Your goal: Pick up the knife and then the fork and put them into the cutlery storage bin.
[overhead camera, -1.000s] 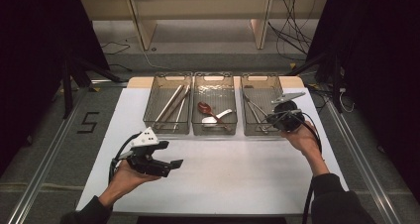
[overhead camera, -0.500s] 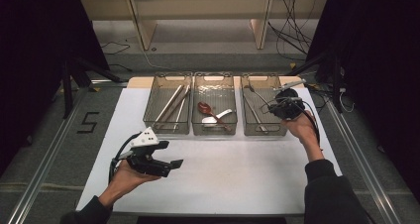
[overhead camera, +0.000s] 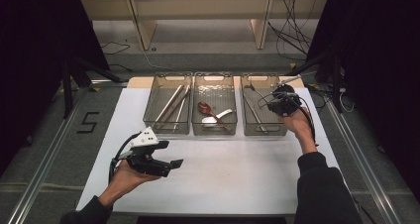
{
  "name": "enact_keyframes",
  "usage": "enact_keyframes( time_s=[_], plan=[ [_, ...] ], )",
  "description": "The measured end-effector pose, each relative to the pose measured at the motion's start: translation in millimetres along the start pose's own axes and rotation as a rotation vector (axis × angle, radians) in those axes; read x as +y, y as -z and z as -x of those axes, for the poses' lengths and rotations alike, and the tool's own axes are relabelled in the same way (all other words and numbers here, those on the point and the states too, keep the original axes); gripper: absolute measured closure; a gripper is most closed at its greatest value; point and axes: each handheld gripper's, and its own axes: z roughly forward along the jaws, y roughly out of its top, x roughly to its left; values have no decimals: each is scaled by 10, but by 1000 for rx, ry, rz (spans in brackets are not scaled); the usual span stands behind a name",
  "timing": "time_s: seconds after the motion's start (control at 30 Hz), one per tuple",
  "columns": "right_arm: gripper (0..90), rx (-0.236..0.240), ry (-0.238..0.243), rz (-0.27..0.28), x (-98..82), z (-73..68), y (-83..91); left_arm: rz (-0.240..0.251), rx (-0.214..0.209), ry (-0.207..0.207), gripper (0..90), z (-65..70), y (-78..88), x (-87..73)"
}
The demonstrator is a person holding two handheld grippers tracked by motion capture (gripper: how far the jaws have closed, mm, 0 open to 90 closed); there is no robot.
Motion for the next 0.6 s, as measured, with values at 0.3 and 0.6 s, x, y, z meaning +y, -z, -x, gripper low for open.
enact_keyframes(
  time_s=[0.3,0.6],
  plan=[
    [875,-7,-31,-19,3,51,-71,-2,0,2,166,-5,-2,1],
    [874,-7,-52,-37,9,55,-136,0,3,5,165,-9,-6,1]
  ],
)
